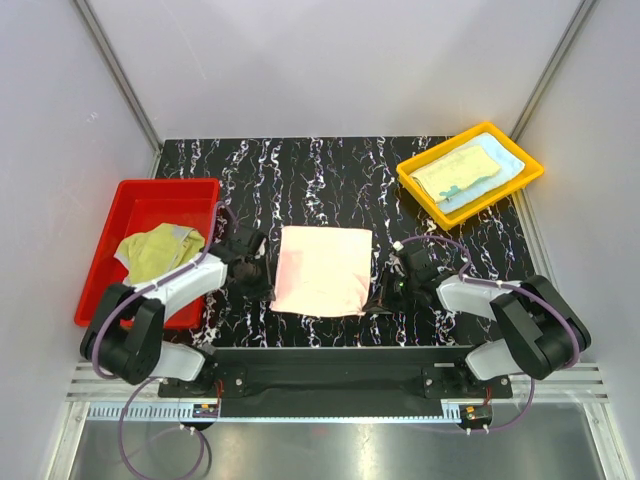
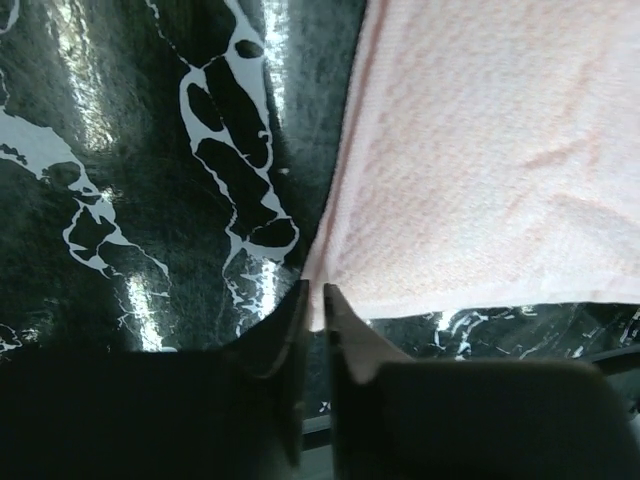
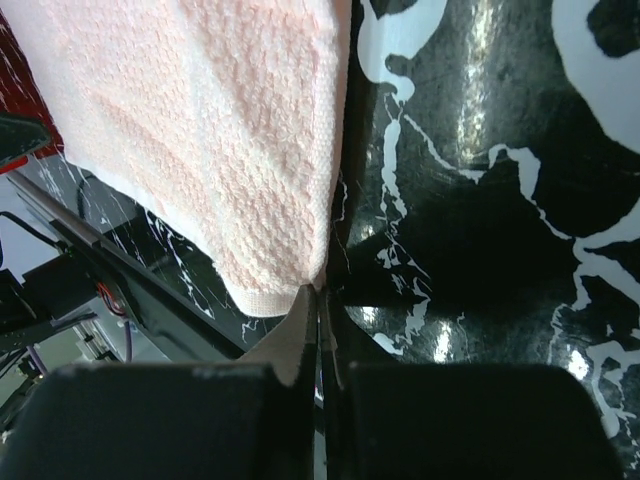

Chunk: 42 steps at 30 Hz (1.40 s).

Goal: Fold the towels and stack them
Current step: Fold the towel

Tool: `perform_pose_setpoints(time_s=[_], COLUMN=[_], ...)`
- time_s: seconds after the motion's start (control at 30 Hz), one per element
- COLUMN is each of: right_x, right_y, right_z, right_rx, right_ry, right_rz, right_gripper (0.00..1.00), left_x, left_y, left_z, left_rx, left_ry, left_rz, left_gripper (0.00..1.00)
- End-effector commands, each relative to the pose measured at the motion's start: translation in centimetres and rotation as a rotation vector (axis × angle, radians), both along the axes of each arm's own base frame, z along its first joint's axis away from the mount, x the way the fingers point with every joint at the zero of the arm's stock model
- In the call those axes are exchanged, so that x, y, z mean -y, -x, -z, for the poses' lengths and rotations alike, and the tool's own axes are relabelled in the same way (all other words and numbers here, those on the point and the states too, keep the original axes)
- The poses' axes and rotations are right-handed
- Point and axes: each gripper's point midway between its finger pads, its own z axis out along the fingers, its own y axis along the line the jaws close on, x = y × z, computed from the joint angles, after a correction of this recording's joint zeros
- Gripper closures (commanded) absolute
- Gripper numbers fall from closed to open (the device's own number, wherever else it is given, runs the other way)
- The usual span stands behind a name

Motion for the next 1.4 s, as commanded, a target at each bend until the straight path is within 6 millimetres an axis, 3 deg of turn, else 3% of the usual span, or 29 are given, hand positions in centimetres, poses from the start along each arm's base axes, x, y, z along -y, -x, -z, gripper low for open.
perform_pose_setpoints(time_s=[0.0, 0.13, 0.4, 0.73, 1.37], right_x=[0.1, 0.4, 0.5, 1.0, 1.0], right_y=[-0.8, -0.7, -0.6, -0.5, -0.3], right_z=[0.5, 0.8, 0.3, 0.0, 0.1], right_rx=[0.040, 0.039, 0.050, 0.057, 0.053], right_ry=[0.015, 0.031, 0.033, 0.056, 0.057], right_rz=[0.027, 0.038, 0.036, 0.034, 0.027], right_gripper=[1.00, 1.00, 1.00, 1.00, 1.00], left_x=[1.5, 1.9, 2.0, 1.1, 0.4], left_y=[-1.6, -0.9, 0.2, 0.8, 0.5], left_z=[-3.6, -4.0, -1.3, 0.3, -1.1], left_rx=[0.119, 0.112, 0.048, 0.012, 0.060], left_ry=[0.079, 0.110, 0.094, 0.027, -0.053], left_rz=[0.029, 0.043, 0.051, 0.031, 0.037], left_gripper=[0.80, 0.78, 0.77, 0.76, 0.75])
